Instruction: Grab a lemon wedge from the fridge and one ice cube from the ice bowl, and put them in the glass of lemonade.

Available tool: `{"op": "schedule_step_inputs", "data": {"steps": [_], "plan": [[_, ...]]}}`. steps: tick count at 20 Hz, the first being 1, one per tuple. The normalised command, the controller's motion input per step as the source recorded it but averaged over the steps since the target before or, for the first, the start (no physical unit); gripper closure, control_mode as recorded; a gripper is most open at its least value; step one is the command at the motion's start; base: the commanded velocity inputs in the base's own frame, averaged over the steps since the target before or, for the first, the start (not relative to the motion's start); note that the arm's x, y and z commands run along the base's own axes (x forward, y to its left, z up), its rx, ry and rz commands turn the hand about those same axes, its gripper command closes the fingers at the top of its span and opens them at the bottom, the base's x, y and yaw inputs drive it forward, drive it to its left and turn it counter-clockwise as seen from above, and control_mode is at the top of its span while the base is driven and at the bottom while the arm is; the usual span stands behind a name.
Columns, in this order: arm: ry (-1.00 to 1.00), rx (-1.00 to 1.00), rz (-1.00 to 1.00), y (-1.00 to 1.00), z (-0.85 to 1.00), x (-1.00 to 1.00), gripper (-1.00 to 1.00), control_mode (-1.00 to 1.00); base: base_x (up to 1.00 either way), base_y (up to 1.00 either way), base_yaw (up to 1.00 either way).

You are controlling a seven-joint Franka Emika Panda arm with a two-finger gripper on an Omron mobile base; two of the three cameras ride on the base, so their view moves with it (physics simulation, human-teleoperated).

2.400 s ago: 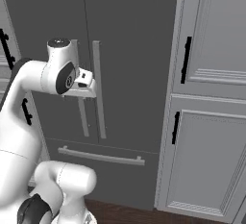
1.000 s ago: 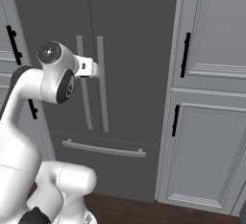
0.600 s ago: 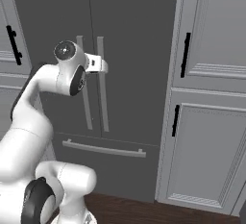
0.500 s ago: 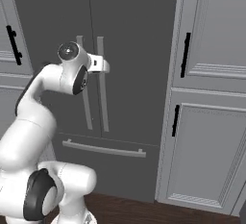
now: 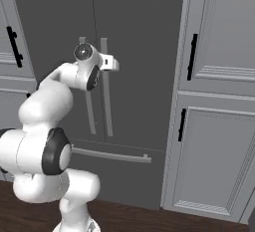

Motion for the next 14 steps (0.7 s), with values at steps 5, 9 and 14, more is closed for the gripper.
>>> {"op": "schedule_step_inputs", "data": {"steps": [5, 9, 14], "plan": [[0.0, 0.0, 0.0, 0.0, -0.06, 0.8, -1.0, -1.0, 0.0, 0.0, 0.0], [0.0, 0.0, 0.0, 0.0, -0.1, 0.79, -1.0, -1.0, 0.0, 0.0, 0.0], [0.0, 0.0, 0.0, 0.0, -0.18, 0.76, -1.0, -1.0, 0.0, 0.0, 0.0]]}}
